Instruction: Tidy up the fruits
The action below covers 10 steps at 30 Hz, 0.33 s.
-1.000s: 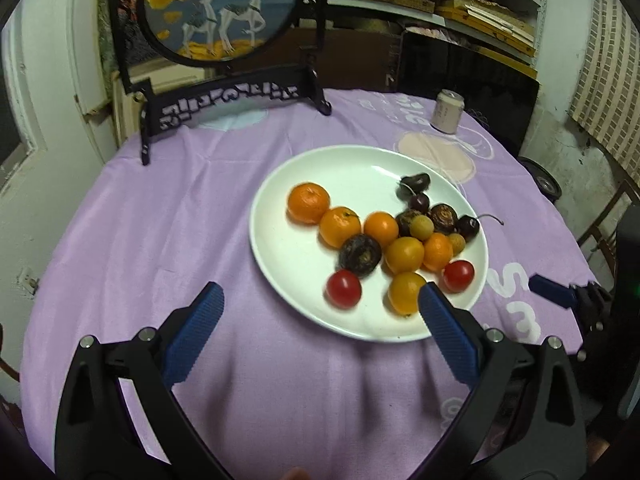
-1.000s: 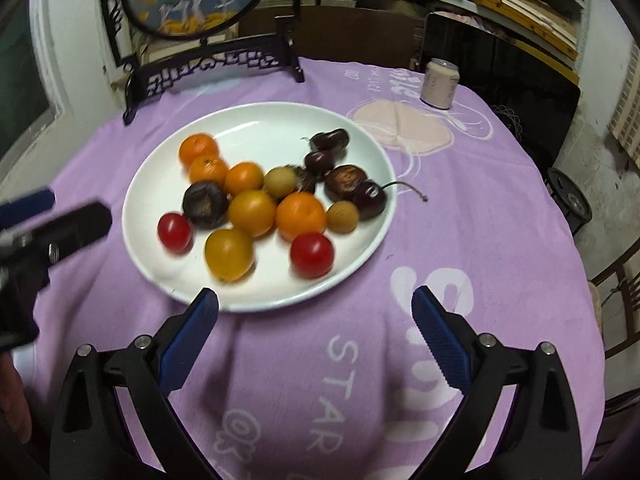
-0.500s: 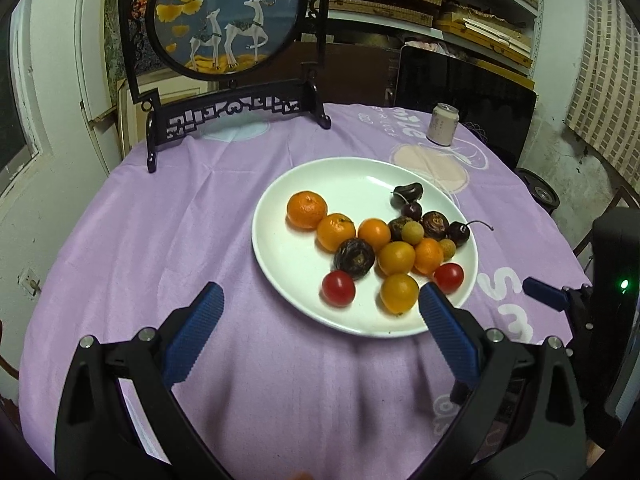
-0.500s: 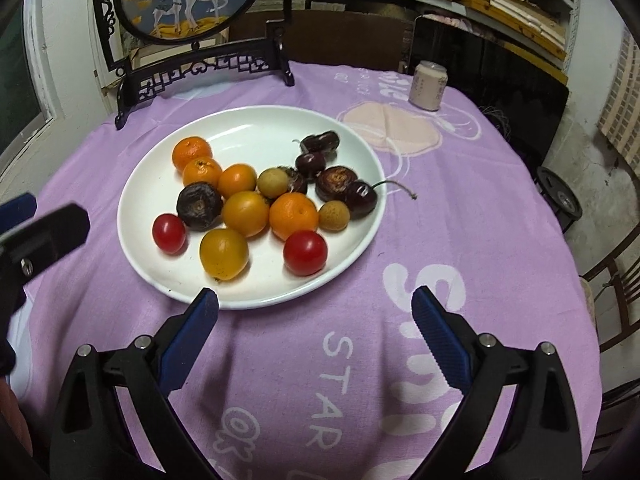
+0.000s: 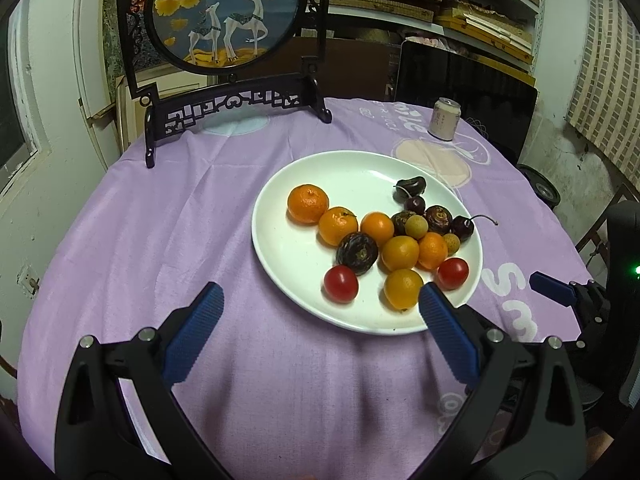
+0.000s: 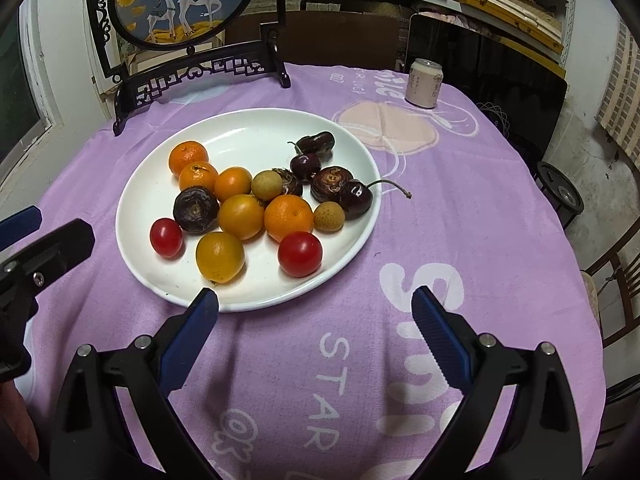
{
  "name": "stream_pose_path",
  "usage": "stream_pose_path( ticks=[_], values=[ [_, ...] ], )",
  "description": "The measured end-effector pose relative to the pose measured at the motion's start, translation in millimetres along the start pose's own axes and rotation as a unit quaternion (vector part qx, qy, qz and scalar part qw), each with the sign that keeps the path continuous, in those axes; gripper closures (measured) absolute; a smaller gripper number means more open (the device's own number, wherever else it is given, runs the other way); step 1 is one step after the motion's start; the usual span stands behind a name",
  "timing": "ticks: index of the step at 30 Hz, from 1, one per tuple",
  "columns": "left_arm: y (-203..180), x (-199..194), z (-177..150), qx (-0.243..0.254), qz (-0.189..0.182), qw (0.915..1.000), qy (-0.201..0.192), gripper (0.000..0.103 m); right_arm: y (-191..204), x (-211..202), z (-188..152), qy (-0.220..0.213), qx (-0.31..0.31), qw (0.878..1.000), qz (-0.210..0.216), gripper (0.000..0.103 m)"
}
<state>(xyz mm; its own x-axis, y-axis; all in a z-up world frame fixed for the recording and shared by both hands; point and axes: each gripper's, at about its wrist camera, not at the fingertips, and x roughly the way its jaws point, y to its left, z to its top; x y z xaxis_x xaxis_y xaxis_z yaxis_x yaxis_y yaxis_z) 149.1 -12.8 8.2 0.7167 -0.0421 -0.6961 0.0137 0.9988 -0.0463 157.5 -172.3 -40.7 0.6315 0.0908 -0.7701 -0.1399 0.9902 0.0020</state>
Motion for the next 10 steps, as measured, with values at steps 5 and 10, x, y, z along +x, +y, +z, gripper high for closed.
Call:
stream_pose_path(
  ticks=[5, 10],
  values=[
    [1.1, 1.8, -1.3, -0.005, -0.008, 0.9999, 0.009, 0.003, -0.3, -0.1, -0.1, 0.0, 0.0, 1.0, 0.001, 0.006],
    [-0.9, -0.2, -2.3, -0.002, -0.009, 0.9999, 0.007, 0.003, -0.5, -0.3, 0.1, 0.001, 0.001, 1.0, 0.001, 0.006]
  ],
)
